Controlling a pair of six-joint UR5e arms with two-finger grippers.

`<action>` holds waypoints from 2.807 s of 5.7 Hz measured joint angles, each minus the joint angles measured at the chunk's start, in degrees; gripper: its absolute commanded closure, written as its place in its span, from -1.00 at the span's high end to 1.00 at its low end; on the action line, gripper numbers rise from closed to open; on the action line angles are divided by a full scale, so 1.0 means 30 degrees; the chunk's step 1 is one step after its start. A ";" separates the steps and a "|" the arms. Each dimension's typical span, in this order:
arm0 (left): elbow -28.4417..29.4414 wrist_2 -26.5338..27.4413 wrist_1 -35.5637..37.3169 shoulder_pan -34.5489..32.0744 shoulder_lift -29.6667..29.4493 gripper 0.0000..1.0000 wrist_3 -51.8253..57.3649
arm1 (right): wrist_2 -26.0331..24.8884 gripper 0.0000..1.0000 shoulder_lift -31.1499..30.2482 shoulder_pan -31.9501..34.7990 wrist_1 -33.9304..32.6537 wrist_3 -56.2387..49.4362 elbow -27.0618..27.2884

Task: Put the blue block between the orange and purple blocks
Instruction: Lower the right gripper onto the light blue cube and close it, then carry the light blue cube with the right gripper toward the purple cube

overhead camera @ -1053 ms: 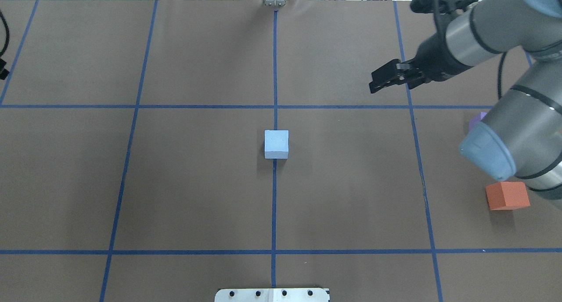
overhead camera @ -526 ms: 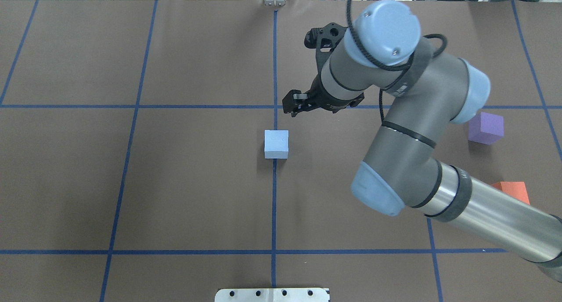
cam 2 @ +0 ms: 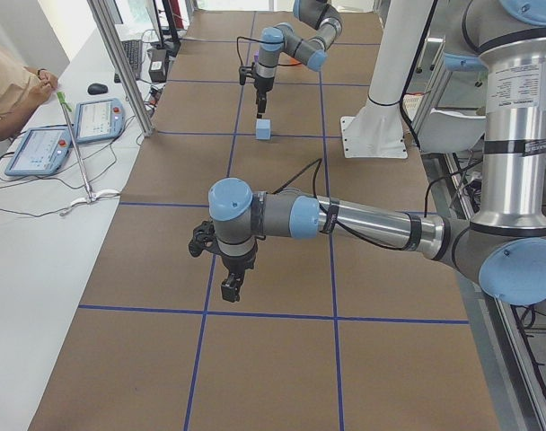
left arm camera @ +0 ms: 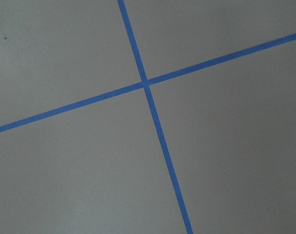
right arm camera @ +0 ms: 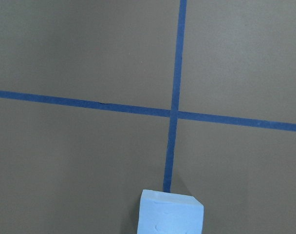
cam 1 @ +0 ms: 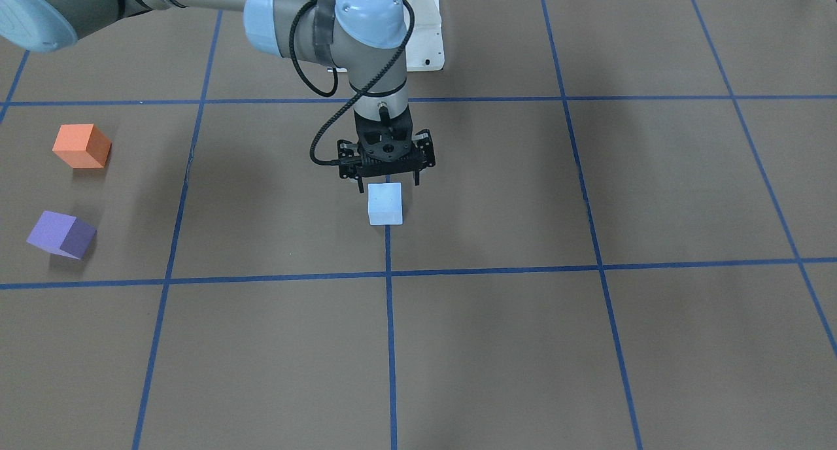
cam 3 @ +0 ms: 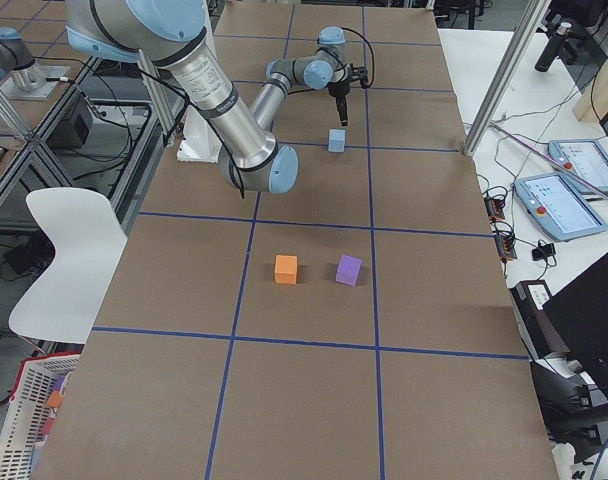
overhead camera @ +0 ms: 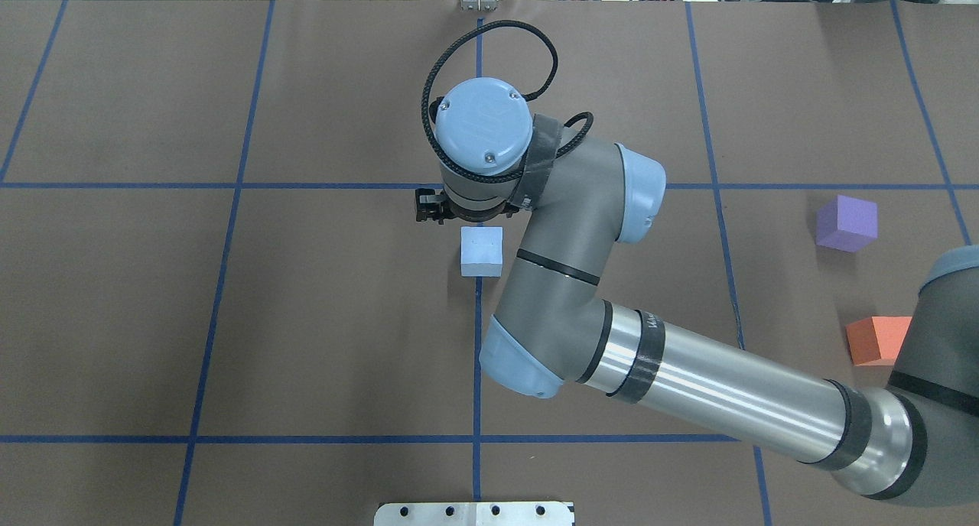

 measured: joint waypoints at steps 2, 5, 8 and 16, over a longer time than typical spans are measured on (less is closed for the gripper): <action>-0.0022 -0.0035 -0.0018 -0.0002 0.0110 1.00 0.0018 | -0.0240 1.00 -0.0461 -0.0170 0.0997 -0.0220 -0.0990; -0.0038 -0.0038 -0.0038 0.0020 0.0152 1.00 0.0020 | -0.0302 0.62 -0.1071 -0.0891 0.1749 0.0139 -0.1231; -0.0017 -0.0038 -0.0039 0.0022 0.0153 1.00 0.0020 | -0.0330 -0.97 -0.1074 -0.1139 0.2533 0.0343 -0.1739; 0.1458 -0.2037 -0.0991 -0.0370 0.0876 1.00 -0.0235 | 0.5620 -0.95 -1.0913 0.6835 -0.1483 -0.6824 0.8776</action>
